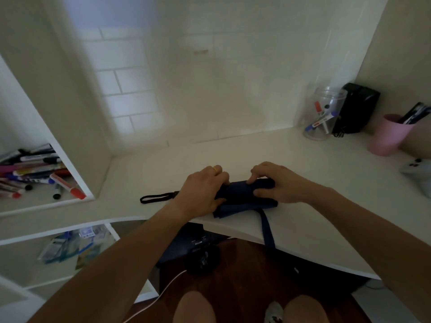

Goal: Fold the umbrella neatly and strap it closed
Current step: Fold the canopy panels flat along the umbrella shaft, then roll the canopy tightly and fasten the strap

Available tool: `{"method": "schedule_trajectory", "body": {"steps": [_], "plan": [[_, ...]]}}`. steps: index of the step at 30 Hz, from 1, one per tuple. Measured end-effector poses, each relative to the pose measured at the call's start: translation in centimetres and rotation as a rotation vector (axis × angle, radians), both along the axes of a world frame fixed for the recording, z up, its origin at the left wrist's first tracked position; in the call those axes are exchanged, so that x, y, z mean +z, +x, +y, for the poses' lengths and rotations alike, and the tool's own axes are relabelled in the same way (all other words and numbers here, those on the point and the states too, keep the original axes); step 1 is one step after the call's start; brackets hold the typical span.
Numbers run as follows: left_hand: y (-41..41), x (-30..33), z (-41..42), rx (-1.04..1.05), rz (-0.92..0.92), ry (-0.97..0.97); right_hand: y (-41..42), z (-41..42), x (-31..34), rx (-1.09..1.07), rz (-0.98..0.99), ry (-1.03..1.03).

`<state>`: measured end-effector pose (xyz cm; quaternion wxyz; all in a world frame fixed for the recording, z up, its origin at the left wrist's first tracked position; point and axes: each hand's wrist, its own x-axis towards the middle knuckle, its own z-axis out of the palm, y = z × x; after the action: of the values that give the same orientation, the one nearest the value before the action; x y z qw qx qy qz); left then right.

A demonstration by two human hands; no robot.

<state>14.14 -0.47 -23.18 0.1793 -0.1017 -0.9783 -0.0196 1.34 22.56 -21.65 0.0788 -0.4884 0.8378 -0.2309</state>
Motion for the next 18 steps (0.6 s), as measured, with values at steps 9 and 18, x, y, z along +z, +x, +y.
{"method": "schedule_trajectory", "body": {"steps": [9, 18], "plan": [[0.6, 0.8, -0.1, -0.013, -0.234, 0.404, 2.0, 1.0, -1.0, -0.016, 0.128, -0.025], [0.8, 1.4, 0.5, 0.070, -0.405, 0.470, 4.2, 1.0, -2.2, -0.094, 0.401, -0.041]]}}
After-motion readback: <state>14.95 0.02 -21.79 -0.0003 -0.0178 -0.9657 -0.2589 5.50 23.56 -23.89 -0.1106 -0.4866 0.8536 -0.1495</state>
